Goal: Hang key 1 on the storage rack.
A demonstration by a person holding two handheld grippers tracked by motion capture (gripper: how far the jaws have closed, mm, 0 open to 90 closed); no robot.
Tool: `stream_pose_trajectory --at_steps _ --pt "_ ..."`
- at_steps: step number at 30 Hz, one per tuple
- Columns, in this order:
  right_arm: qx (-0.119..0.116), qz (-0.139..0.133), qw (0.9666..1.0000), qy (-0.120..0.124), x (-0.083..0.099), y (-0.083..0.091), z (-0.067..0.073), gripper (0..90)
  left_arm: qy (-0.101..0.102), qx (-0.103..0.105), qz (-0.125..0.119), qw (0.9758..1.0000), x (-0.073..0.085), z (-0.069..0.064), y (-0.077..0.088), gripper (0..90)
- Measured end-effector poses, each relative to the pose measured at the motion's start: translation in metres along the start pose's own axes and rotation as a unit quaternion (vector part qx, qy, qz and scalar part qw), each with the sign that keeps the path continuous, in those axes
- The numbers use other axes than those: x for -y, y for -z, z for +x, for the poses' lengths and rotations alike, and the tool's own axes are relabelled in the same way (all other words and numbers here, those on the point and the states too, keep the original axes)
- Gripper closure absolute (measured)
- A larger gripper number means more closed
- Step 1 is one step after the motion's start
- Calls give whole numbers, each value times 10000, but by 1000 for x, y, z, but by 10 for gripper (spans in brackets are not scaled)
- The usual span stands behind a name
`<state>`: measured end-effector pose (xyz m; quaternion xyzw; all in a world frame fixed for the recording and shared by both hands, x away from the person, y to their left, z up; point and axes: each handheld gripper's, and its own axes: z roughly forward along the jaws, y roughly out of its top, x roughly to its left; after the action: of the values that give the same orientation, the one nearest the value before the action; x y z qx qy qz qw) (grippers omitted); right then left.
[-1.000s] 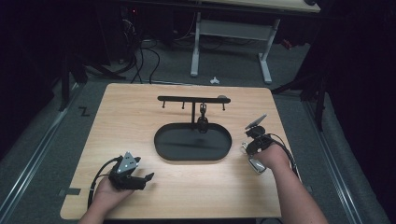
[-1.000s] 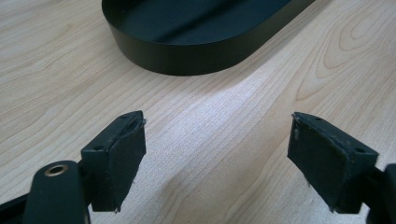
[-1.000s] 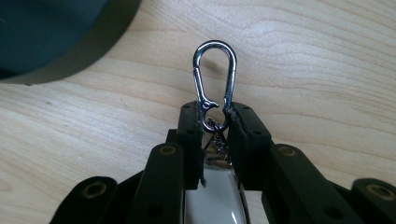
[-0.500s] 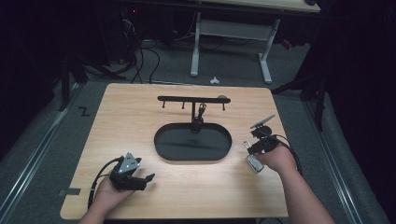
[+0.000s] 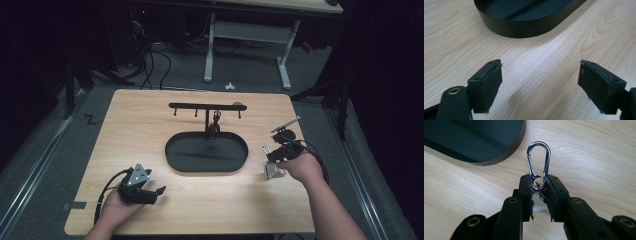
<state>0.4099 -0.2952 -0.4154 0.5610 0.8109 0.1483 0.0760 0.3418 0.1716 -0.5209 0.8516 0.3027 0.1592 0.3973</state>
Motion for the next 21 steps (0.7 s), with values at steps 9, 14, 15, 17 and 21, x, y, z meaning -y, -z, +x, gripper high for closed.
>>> stream_pose_trajectory --at_steps 9,14,15,17,21 --pt "18 -24 9999 101 -6 10 7 754 2 2 19 10000 0 0 0 199" --pt "19 -47 9999 122 -9 15 9 754 -1 3 20 10000 0 0 -1 199" --pt "13 -57 9999 115 -10 16 10 754 1 6 21 10000 0 0 -1 199" --pt "17 -61 9999 136 -11 18 10 754 -5 4 25 10000 0 0 -1 199" --pt "8 -76 9999 150 -14 22 13 754 -5 3 22 10000 0 0 -1 199"
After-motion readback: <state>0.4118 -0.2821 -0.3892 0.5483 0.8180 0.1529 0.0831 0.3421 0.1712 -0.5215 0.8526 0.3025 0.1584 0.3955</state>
